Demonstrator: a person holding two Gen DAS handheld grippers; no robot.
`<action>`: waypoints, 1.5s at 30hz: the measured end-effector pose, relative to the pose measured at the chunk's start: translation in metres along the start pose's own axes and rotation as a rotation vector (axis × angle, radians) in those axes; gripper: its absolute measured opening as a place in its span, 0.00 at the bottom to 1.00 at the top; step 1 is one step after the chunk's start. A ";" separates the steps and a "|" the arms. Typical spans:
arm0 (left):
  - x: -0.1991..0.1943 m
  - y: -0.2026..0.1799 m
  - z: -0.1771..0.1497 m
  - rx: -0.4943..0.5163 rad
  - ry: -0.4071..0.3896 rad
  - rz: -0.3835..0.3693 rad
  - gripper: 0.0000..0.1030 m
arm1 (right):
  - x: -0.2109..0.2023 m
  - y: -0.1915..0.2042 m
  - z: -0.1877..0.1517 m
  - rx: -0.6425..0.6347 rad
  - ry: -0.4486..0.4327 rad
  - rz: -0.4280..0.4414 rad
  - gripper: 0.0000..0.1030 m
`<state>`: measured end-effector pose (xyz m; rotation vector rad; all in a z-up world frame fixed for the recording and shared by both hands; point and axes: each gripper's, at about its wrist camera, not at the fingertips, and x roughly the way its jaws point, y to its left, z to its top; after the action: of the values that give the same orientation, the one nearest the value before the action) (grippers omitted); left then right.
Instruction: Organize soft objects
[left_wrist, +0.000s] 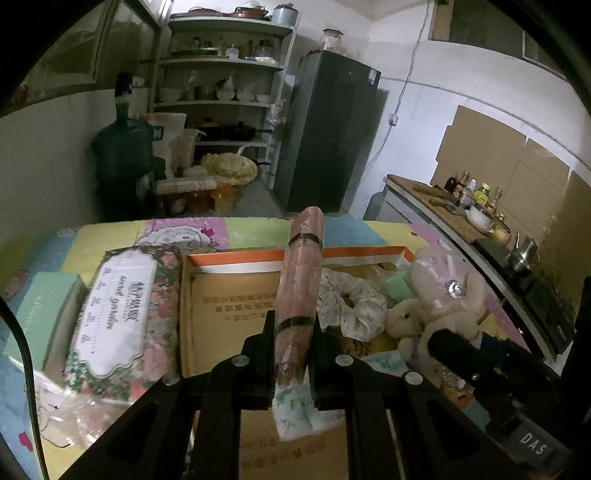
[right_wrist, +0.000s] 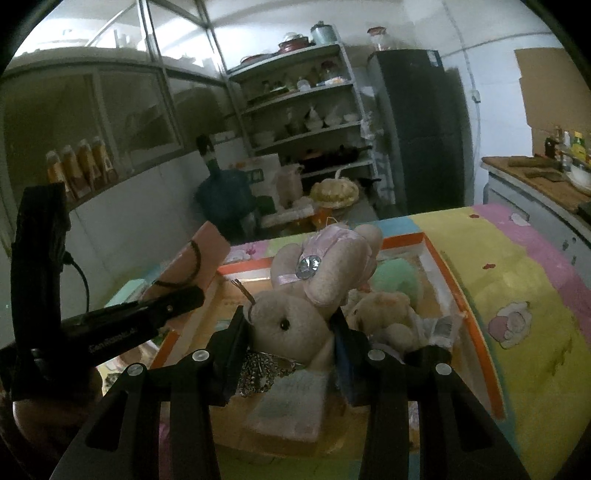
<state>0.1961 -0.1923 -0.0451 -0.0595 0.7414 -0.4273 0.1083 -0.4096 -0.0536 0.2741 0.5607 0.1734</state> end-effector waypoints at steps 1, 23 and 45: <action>0.003 -0.001 0.001 0.001 0.005 0.003 0.13 | 0.004 0.000 0.002 -0.003 0.007 0.001 0.42; 0.047 -0.011 0.003 0.011 0.099 0.034 0.13 | 0.044 -0.009 0.011 -0.036 0.101 0.030 0.42; 0.061 -0.009 0.001 -0.012 0.132 0.020 0.18 | 0.064 -0.019 0.004 0.002 0.182 0.033 0.45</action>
<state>0.2334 -0.2252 -0.0820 -0.0353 0.8742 -0.4102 0.1654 -0.4133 -0.0883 0.2715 0.7371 0.2309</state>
